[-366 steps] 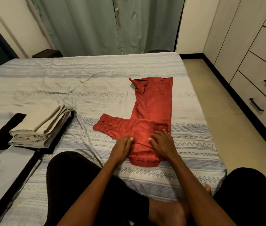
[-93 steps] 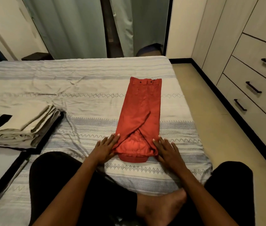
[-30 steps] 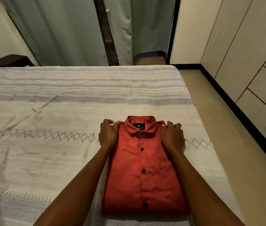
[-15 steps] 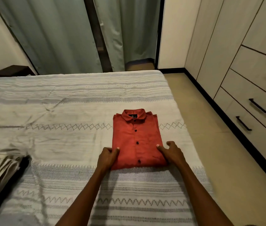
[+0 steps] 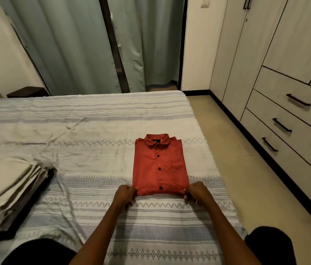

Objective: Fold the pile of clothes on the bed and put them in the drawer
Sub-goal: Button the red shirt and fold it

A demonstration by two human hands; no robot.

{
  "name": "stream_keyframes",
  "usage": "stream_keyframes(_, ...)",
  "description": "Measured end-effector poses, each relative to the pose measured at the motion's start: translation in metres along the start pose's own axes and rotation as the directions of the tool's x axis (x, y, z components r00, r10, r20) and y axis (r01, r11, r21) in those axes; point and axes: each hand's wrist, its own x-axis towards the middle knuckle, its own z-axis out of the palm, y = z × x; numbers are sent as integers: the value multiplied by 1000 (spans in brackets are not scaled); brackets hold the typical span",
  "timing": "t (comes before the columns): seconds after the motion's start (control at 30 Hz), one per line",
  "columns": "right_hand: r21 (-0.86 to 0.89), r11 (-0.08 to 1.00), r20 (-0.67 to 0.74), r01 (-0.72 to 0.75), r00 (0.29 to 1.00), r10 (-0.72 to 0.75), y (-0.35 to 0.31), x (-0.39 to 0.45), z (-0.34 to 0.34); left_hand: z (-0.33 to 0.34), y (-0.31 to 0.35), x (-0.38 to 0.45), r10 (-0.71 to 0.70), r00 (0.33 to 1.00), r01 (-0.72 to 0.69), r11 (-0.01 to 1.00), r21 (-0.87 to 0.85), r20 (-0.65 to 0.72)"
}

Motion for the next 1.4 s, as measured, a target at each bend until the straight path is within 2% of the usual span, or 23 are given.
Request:
stream_keyframes(0.2,-65,998,40,-18,999,20,47,-46,8,-2,-33,-68,-19,995,20,1000,-3,94)
stream_keyframes(0.3,-177,984,150,-15,988,42,66,-63,6,-4,-51,-87,-50,986,48,999,16,158)
stream_keyframes(0.37,-320,947,163,-28,983,84,70,-70,5,-6,-60,-93,-55,985,37,993,115,162)
stream_keyframes(0.4,-422,906,107,-31,991,84,68,-73,4,-6,-60,-94,-25,994,-1,972,234,109)
stream_keyframes(0.47,-602,798,-96,-28,995,-37,55,-77,4,-2,-51,-93,151,986,-105,878,466,-62)
stream_keyframes(0.5,-624,782,-173,2,975,-140,43,-78,8,3,-42,-93,271,956,-181,843,506,-111)
stream_keyframes(0.53,-603,794,-235,76,934,-268,31,-77,13,11,-29,-93,383,916,-278,817,505,-117)
stream_keyframes(0.6,-519,780,-301,349,779,-549,5,-68,33,28,-1,-87,561,825,-457,739,495,-75)
stream_keyframes(0.63,-518,726,-287,452,708,-646,-4,-62,45,37,9,-79,611,790,-506,697,508,-52)
stream_keyframes(0.67,-543,673,-231,503,681,-695,-9,-52,56,46,17,-70,638,769,-530,662,530,-28)
stream_keyframes(0.7,-570,639,-156,517,695,-702,-8,-41,67,54,18,-60,640,768,-530,639,557,-5)
stream_keyframes(0.77,-629,618,-14,472,788,-616,6,-22,87,66,3,-42,588,805,-490,586,646,77)
stream_keyframes(0.83,-646,612,43,456,822,-567,22,-13,96,71,-24,-31,519,839,-451,501,739,161)
stream_keyframes(0.9,-632,614,30,472,807,-590,30,-7,99,74,-40,-24,516,841,-435,466,770,163)
stream_keyframes(1.0,-608,651,-49,454,797,-602,27,-1,98,74,-32,-24,548,827,-434,477,764,127)
stream_keyframes(1.07,-635,648,-134,420,766,-628,24,7,95,72,-24,-19,592,800,-444,484,754,91)
stream_keyframes(1.13,-653,625,-131,428,749,-650,20,15,91,72,-17,-9,620,778,-468,461,754,104)
stream_keyframes(1.2,-664,617,-99,423,767,-633,15,27,87,72,-9,6,597,792,-468,463,753,125)
stream_keyframes(1.3,-689,623,-108,369,798,-592,8,44,82,67,-5,28,501,858,-397,499,770,118)
stream_keyframes(1.4,-664,684,-139,304,848,-512,5,56,79,63,-10,37,499,862,-365,488,793,90)
